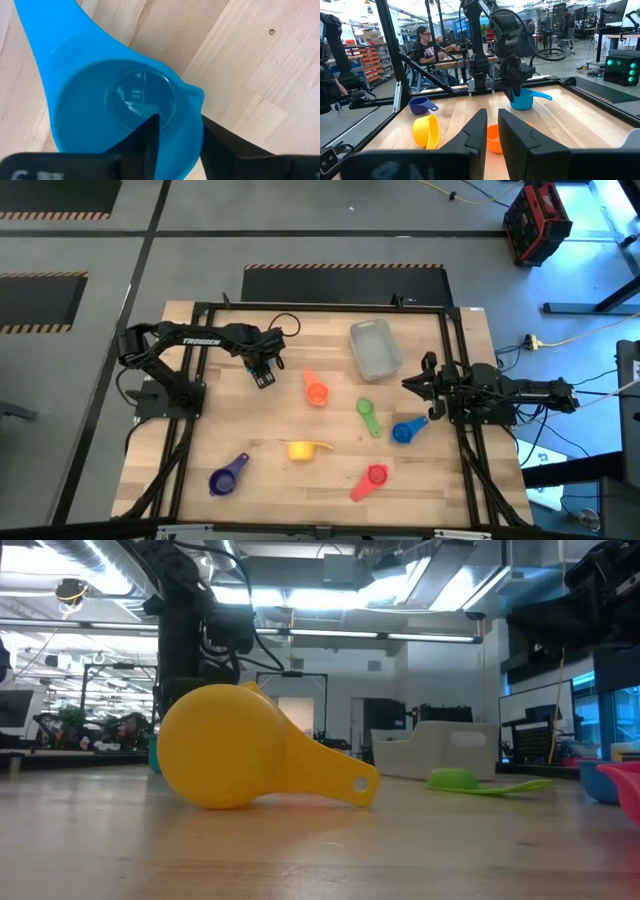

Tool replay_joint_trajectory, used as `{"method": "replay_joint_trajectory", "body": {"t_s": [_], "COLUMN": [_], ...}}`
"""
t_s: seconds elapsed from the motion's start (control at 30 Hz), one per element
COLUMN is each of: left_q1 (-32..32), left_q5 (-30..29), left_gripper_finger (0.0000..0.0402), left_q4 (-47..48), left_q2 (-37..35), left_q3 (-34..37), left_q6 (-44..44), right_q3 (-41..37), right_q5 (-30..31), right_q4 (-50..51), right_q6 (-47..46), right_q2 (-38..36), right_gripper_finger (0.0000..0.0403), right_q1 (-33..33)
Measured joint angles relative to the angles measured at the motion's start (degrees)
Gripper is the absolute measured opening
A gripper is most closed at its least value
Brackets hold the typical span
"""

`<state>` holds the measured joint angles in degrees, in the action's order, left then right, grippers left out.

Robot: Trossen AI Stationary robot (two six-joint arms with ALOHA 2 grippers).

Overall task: Nest measuring cups in basket
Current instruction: Put the light blue measuring cup into the gray bin

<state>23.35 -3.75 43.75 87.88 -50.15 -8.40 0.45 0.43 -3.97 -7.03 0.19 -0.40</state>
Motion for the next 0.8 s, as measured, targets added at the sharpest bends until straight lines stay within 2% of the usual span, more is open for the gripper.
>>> {"method": "replay_joint_trajectory", "body": {"t_s": [0.33, 0.67, 0.8], "left_q1": [0.00, 0.00, -0.18], "left_q5": [-0.06, -0.11, -0.12], "left_gripper_finger": [0.0010, 0.0005, 0.0004], "left_q4": [0.05, -0.07, -0.61], "left_q2": [-0.02, -0.04, -0.04], "left_q3": [0.00, 0.00, 0.00], "left_q6": [0.05, 0.02, 0.02], "right_q3": [0.00, 0.00, 0.00], "right_q5": [0.00, 0.00, 0.57], "right_q4": [0.00, 0.00, -0.02], "right_q6": [-0.01, -0.46, -4.05], "right_q2": [0.00, 0.02, 0.02], "right_gripper_finger": [0.0053, 0.0053, 0.0054], "right_q1": [0.01, 0.00, 0.00]}}
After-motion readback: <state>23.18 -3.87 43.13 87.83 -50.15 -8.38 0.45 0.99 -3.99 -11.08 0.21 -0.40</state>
